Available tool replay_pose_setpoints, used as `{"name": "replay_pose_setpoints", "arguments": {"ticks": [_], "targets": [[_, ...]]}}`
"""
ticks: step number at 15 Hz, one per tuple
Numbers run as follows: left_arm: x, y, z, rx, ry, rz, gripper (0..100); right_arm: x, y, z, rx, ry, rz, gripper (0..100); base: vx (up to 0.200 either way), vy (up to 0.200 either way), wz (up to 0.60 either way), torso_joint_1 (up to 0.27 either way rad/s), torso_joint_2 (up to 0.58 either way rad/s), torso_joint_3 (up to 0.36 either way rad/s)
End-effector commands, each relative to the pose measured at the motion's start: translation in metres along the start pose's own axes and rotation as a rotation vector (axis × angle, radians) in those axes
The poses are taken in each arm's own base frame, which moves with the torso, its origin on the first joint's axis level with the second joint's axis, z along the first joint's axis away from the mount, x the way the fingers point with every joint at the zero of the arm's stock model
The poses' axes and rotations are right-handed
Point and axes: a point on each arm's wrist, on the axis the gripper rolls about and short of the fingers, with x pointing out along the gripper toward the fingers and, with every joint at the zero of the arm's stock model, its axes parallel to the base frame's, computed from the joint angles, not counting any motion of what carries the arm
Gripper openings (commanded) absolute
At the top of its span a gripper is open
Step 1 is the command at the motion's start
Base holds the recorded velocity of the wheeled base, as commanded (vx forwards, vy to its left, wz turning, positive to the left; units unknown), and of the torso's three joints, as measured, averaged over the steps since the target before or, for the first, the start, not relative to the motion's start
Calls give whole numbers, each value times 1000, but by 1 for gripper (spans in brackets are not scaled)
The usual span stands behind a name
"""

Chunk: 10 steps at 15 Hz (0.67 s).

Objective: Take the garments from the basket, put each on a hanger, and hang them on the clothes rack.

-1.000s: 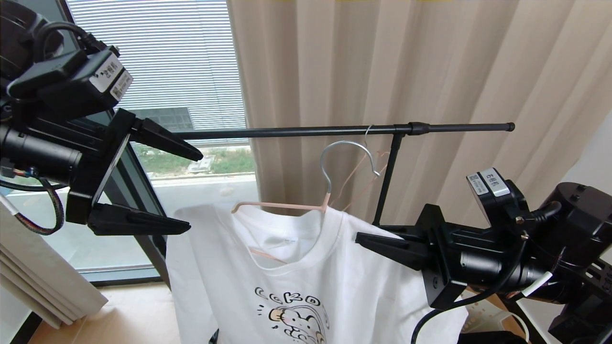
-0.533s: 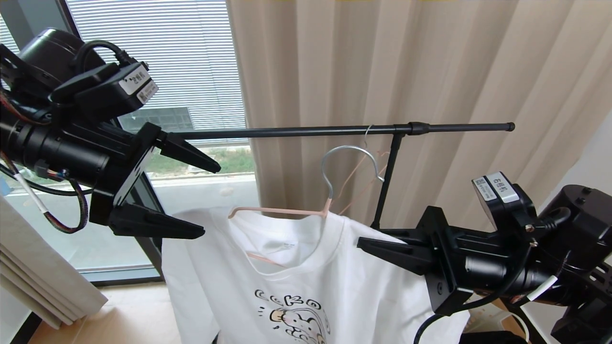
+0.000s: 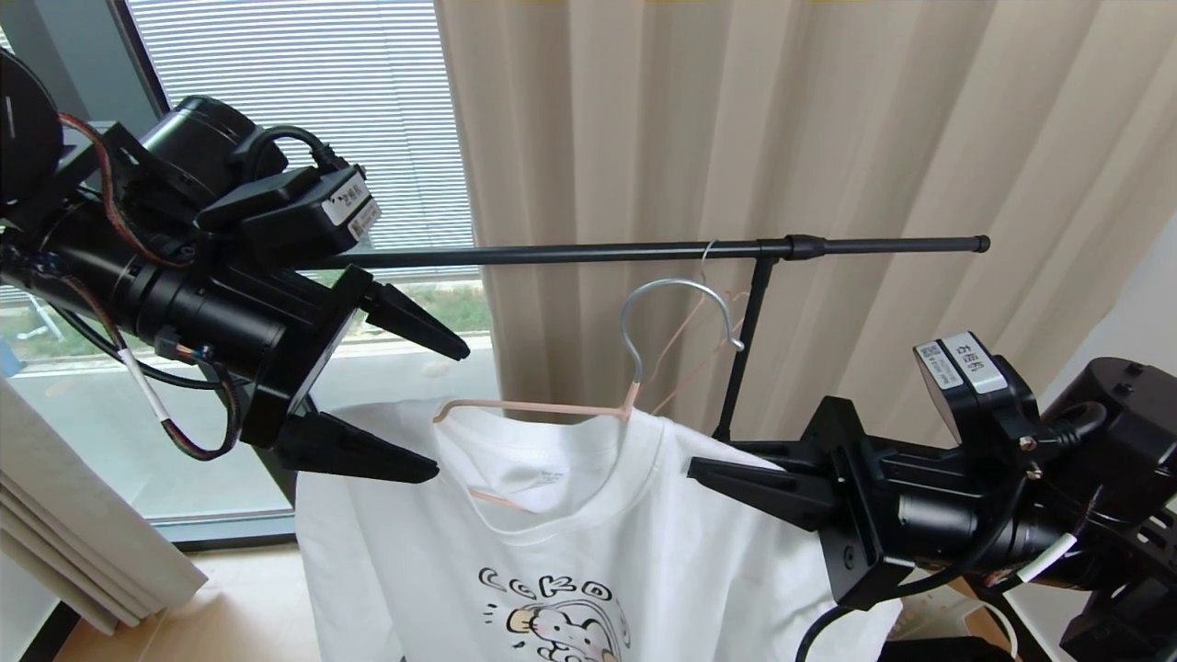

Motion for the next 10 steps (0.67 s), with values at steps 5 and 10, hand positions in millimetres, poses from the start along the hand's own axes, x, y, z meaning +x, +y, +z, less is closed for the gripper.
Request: {"name": "replay_pose_setpoints", "arguments": {"ticks": [5, 10], "targets": [[19, 5, -4, 0, 63, -30, 100, 0, 0, 1, -2, -3, 0, 0, 0, 0, 0, 0, 0, 0], [27, 11, -8, -3, 66, -38, 100, 1, 2, 2, -4, -5, 7, 0, 0, 0, 0, 0, 0, 0]]}}
